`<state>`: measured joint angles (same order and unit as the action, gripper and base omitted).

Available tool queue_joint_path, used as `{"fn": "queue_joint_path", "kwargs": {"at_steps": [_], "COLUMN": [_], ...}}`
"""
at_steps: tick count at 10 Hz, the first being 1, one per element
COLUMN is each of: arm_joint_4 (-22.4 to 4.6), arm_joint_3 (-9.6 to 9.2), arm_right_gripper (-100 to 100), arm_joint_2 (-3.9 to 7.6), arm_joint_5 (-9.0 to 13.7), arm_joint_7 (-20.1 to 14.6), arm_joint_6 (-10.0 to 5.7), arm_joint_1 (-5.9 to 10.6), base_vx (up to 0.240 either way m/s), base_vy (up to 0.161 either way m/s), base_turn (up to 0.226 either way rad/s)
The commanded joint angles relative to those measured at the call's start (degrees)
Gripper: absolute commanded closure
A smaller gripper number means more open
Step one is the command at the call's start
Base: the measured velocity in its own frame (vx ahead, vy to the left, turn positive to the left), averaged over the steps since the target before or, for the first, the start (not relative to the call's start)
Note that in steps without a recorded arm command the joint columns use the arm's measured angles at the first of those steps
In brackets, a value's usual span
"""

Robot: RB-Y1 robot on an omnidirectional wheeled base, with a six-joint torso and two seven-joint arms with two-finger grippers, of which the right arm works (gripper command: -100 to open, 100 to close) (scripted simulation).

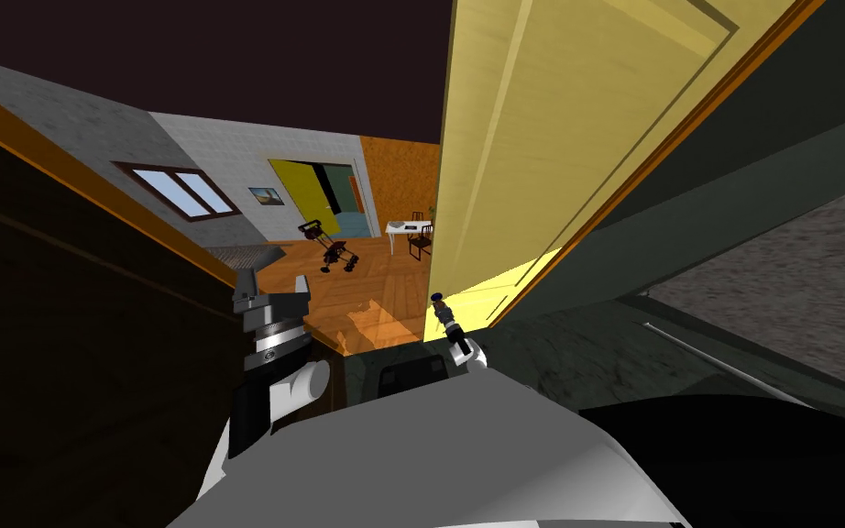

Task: Pull the door open

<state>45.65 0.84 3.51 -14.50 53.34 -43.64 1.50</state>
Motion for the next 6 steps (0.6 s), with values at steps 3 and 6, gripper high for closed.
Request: {"fn": "queue_joint_path", "kwargs": {"at_steps": [3,6], "arm_joint_4": [-0.3,-0.7], "arm_joint_3": [-0.13,-0.23], "arm_right_gripper": [100,100], "arm_joint_2": [0.28,0.60], "arm_joint_5": [1.0,1.9], "arm_joint_7": [-5.4,-9.6], "arm_joint_6": [-0.09,-0.18], "arm_joint_1": [0.08,0.28], "base_vx": [-0.017,-0.026], "base_vy": [-0.013,-0.016], "base_turn": [0.059,0.073]}}
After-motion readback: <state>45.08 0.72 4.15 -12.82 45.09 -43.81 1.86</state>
